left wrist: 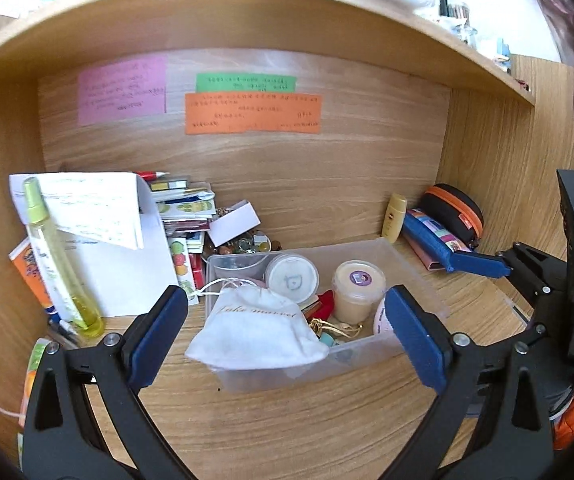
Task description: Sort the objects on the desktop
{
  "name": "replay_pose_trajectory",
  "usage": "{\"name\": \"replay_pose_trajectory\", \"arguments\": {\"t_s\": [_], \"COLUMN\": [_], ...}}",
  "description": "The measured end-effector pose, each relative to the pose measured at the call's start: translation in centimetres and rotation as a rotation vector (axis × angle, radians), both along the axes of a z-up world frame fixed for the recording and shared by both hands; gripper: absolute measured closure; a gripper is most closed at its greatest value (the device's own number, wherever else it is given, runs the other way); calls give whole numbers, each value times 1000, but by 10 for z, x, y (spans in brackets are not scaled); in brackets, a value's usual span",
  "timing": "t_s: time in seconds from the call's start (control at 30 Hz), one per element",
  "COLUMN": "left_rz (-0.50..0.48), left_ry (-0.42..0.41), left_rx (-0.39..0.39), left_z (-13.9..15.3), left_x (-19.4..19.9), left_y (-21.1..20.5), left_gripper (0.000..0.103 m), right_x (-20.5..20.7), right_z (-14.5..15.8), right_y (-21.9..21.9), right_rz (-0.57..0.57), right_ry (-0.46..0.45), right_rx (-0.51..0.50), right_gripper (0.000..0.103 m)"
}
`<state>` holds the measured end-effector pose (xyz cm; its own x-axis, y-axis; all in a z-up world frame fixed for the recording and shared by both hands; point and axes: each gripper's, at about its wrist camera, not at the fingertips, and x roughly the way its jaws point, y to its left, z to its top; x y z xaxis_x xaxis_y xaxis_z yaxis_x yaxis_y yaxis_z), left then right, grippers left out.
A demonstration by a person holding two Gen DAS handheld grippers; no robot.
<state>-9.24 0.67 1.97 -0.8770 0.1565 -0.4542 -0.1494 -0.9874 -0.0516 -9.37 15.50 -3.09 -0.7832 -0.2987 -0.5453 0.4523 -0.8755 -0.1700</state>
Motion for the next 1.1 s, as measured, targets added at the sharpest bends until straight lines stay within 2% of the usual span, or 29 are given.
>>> {"name": "replay_pose_trajectory", "arguments": {"t_s": [0.3, 0.47, 0.73, 0.9, 0.97, 1.1], "left_rz": [89, 142, 239, 231, 225, 163], "left_ry": [72, 89, 68, 28, 17, -23], "left_rx": [0, -41, 19, 35, 19, 20], "left_z": [-1, -8, -17, -26, -31, -39], "left_x": [26, 27, 19, 10, 7, -1], "left_y": [10, 22, 10, 7, 11, 17], "left_gripper": [3, 3, 3, 3, 3, 3], "right_x": [27, 35, 34, 28, 26, 20], "right_z": [9, 15, 15, 8, 7, 2], "right_y": [33, 42, 49, 47, 45, 42], "right_rz": [-66, -89, -118, -118, -114, -109], "right_ry": [34, 59, 60, 36, 29, 16], "right_rx": [-73, -80, -79, -81, -82, -77], "right_gripper": [7, 6, 6, 6, 6, 6]}}
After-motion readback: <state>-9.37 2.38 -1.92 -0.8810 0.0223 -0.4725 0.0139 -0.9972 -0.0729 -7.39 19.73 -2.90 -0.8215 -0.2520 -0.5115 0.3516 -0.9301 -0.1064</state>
